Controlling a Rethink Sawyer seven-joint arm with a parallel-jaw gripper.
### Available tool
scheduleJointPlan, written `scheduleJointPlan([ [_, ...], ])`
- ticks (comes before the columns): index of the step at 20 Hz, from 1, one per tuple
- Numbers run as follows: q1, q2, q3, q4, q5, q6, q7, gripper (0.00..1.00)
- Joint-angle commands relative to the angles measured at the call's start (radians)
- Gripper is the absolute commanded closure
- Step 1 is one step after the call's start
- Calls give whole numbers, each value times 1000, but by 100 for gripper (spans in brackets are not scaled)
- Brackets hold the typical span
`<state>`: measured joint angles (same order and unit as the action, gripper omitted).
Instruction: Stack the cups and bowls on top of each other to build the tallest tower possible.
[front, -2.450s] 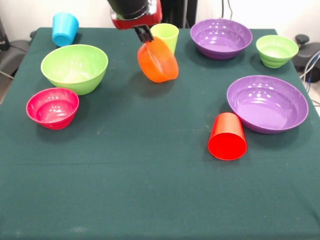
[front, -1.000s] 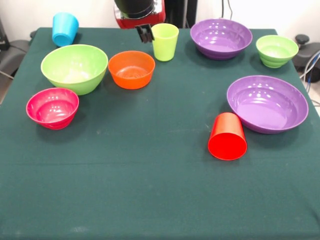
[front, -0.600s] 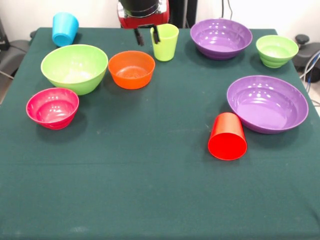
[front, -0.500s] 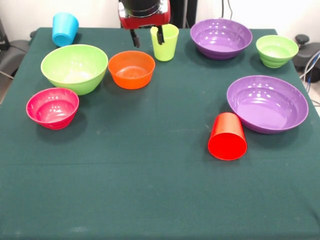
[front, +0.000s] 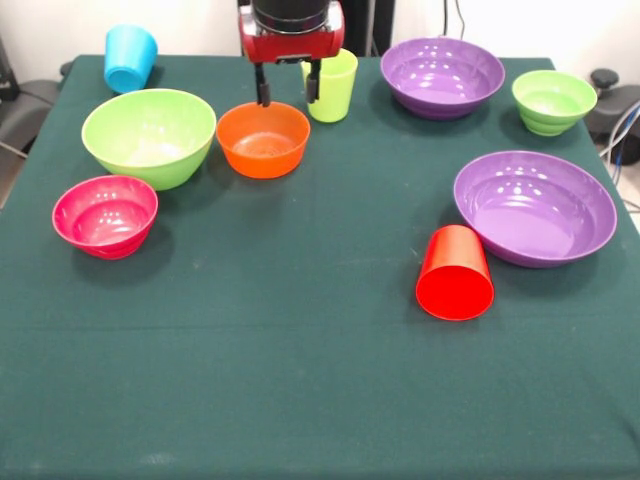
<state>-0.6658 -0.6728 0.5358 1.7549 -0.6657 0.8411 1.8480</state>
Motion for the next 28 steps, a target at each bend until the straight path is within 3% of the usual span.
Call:
scheduleJointPlan([
  [1, 84, -30, -106, -81, -96, -93, 155, 0],
  [5, 155, 6, -182, -123, -123, -151, 250, 0],
  [9, 173, 45, -214, -143, -99, -188, 237, 0],
  [16, 172, 91, -226, -140, -44, -246, 217, 0],
  [23, 141, 82, -211, -58, 24, -243, 158, 0],
  [28, 132, 95, -199, -58, 62, -223, 124, 0],
])
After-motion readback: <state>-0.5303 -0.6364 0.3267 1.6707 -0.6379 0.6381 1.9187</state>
